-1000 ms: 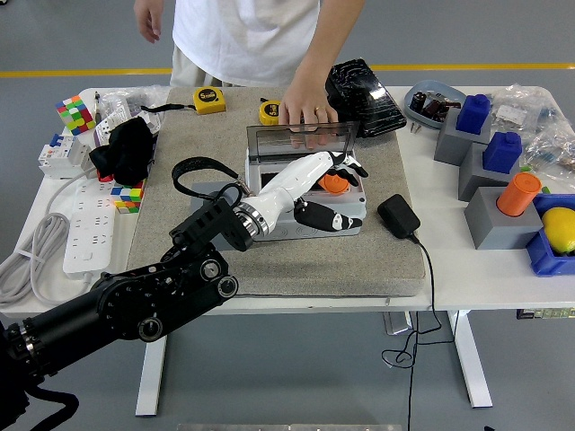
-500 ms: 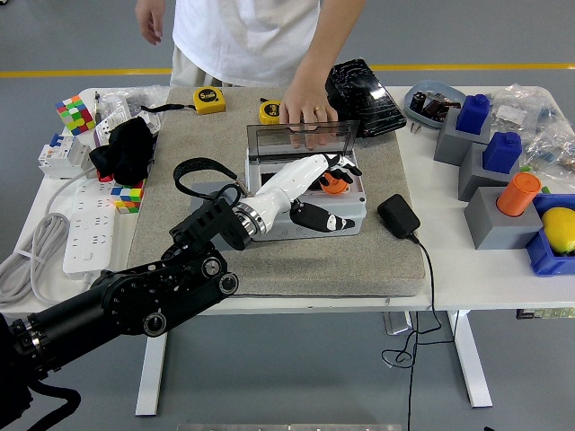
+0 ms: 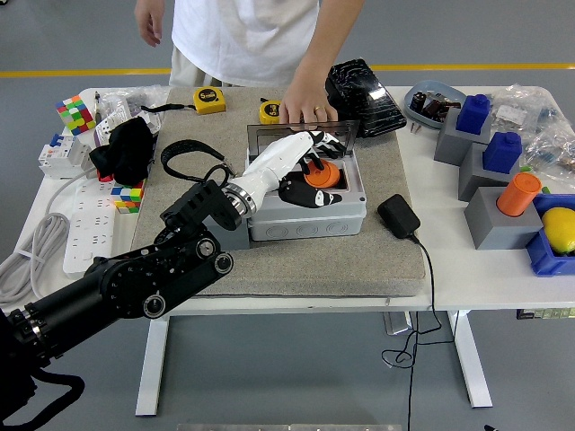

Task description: Fetch the battery,place it into the box,close the lid of the box

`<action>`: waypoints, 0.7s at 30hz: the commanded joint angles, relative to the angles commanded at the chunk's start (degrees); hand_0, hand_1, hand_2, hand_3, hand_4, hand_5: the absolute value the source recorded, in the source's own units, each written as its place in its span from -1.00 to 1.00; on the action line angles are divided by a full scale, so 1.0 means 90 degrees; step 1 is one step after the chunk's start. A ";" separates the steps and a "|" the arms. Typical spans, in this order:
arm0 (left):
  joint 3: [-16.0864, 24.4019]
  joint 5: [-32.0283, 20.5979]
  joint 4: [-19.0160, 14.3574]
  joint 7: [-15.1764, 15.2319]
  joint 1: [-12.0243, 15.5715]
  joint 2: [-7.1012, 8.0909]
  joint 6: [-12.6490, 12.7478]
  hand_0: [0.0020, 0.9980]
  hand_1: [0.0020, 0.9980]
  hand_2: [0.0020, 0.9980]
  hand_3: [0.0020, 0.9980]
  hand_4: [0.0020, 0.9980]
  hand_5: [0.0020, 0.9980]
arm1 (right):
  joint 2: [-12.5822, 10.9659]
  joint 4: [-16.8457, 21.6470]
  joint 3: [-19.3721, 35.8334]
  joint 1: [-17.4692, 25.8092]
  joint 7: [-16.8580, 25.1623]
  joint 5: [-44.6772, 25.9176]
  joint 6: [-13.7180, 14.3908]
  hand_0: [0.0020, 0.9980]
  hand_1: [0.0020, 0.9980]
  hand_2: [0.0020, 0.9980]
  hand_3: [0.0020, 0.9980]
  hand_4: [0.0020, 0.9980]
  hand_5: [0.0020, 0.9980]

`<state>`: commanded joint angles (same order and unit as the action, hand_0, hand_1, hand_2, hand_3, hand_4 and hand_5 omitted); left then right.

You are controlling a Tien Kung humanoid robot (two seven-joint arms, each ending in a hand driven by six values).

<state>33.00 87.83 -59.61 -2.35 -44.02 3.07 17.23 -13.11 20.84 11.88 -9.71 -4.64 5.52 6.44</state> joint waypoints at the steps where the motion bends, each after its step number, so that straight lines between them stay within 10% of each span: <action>1: 0.0032 0.0003 0.0015 0.0007 -0.0021 -0.0002 0.0004 0.48 0.49 0.39 0.45 0.90 -0.72 | -0.0001 0.0001 -0.0002 0.0000 0.0000 0.0003 0.0000 0.27 0.37 0.43 0.52 1.00 0.28; 21: 0.0205 0.0071 0.0073 -0.0008 -0.0166 -0.0034 -0.0013 0.47 0.48 0.38 0.44 0.89 -0.72 | -0.0004 0.0003 -0.0005 -0.0001 0.0025 -0.0016 0.0012 0.27 0.37 0.42 0.52 1.00 0.28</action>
<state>34.85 88.47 -58.95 -2.42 -45.51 2.76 17.11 -13.15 20.87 11.83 -9.72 -4.42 5.38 6.55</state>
